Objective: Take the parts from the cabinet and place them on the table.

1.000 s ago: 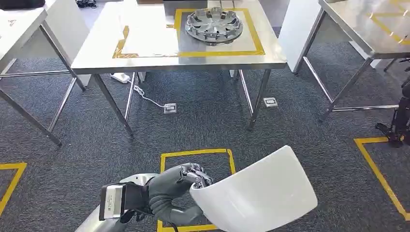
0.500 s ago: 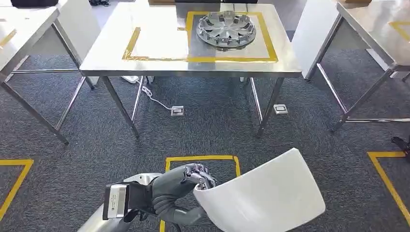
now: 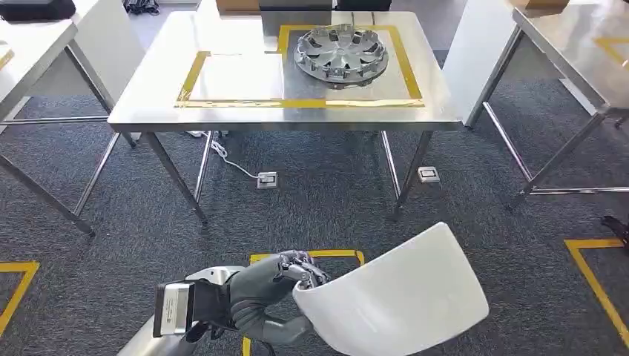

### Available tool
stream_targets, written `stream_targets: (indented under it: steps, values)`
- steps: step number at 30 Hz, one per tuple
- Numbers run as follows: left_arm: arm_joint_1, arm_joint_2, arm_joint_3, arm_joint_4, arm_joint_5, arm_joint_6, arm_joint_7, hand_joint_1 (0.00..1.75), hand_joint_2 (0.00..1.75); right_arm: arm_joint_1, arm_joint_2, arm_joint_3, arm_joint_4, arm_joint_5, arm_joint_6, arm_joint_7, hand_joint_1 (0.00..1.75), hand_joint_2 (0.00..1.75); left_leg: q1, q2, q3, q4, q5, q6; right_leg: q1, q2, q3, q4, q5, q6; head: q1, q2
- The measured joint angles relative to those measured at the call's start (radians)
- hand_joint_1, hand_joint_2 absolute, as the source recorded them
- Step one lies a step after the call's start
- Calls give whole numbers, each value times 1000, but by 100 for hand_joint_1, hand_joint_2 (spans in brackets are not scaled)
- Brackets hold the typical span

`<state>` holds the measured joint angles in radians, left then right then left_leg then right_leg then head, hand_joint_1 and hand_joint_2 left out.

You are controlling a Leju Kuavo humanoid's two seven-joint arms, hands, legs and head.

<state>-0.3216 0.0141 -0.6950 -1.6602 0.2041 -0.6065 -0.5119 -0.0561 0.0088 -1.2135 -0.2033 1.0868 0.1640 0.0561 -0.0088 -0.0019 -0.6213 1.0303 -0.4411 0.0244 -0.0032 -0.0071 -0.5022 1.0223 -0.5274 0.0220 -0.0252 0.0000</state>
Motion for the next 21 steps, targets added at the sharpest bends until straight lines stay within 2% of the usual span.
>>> stream_targets:
  steps: [1, 2, 3, 4, 6, 7, 8, 9, 11, 12, 13, 14, 15, 16, 18, 19, 21]
  values:
    - [-1, -2, 0, 0, 2, -2, -1, 175, 175, -1, 0, 0, 0, 0, 0, -1, 0, 0, 2, -5, 11, 0, -2, 6, -2, 0, 4, 3, 1, 5, 1, 0]
    - [-1, -3, 0, 0, 2, -3, -2, 175, 175, -2, -2, 0, 0, 1, 0, -3, 0, 0, 7, -5, 25, -9, -3, 10, -3, 0, -6, 30, 1, 9, 1, 0]
    - [-4, -3, 0, 1, 3, -5, -3, 175, 175, -5, -1, 0, 0, 2, 1, -4, 0, 0, 7, -4, 35, -12, -8, 17, -4, 2, -33, 80, 3, 13, 5, 0]
    - [-7, -6, 0, 1, 5, -5, -3, 175, 175, -7, -2, 0, 0, 2, 1, -4, 0, 0, 7, -4, 39, -13, -13, 22, -5, 3, -81, 151, -15, 17, 9, 0]
    - [-8, -7, 0, 2, 6, -5, -3, 175, 175, -6, -5, 0, 0, 3, -1, -3, 0, 0, 7, -6, 45, -13, -23, 25, -6, 3, -175, 273, -80, 24, 11, 0]
    - [-7, -7, 0, 2, 6, -5, -3, 175, 175, -4, -5, 0, 0, 3, -2, 0, 0, 0, 7, -9, 50, -13, -30, 24, -6, 3, -210, 304, -100, 25, 13, 0]
    - [-7, -7, 0, 3, 6, -5, -3, 175, 175, -3, -5, 0, 0, 3, -3, 2, 0, 0, 7, -12, 58, -12, -36, 23, -6, 3, -223, 295, -90, 27, 14, 0]
    - [-7, -7, 0, 3, 7, -5, -3, 175, 175, -3, -5, 0, 0, 3, -3, 4, 0, 0, 7, -13, 68, -12, -44, 21, -7, 3, -215, 248, -52, 26, 15, 0]
    - [-8, -8, 0, 2, 9, -5, -3, 175, 175, -3, -5, 0, 0, 3, -6, 4, 0, 0, 7, -13, 93, -12, -61, 15, -7, 2, -154, 79, 71, 21, 16, 0]
    - [-9, -8, 0, 3, 9, -5, -3, 175, 175, -3, -5, 0, 0, 3, -6, 5, 0, 0, 7, -13, 94, -13, -69, 11, -7, 2, -130, 7, 124, 19, 18, 0]
    - [-9, -8, 0, 3, 10, -5, -3, 175, 175, -4, -5, 0, 0, 3, -6, 7, 0, 0, 2, -16, 102, -9, -77, 4, -1, 1, -135, -3, 87, 7, 19, 0]
    - [-10, -8, 0, 3, 11, -5, -3, 175, 175, -6, -6, 0, 0, 3, -6, 8, 0, 0, 2, -15, 100, -16, -85, -5, 2, 0, -131, -2, 81, -2, 19, 0]
    - [-9, -9, 1, 2, 11, -5, -3, 175, 175, -4, -6, 0, 0, 3, -6, 10, 0, 0, 1, -16, 115, -8, -78, -10, 1, 1, -129, -11, 90, -9, 20, 0]
    - [-10, -9, 1, 1, 13, -5, -3, 175, 175, -3, -6, 0, 0, 3, -6, 11, 0, 0, 1, -15, 117, -5, -75, -17, -2, 2, -121, -11, 90, -17, 18, 0]
    - [-10, -8, 1, 0, 13, -5, -3, 175, 175, -4, -5, 0, 0, 3, -6, 11, 0, 0, 3, -11, 117, 23, -95, -28, -6, 2, -91, -14, 85, -31, 18, 0]
    - [-12, -8, 1, 0, 14, -5, -3, 175, 175, -5, -5, 0, 0, 3, -6, 10, 0, 0, 4, -9, 86, 78, -116, -32, -5, 3, -83, -14, 81, -35, 11, 0]
    - [-10, -7, 1, 0, 14, -5, -3, 175, 175, -5, -5, 0, 0, 3, -7, 11, 0, 0, 6, -8, -13, 231, -181, -39, -5, 3, -73, -14, 67, -36, 10, 0]
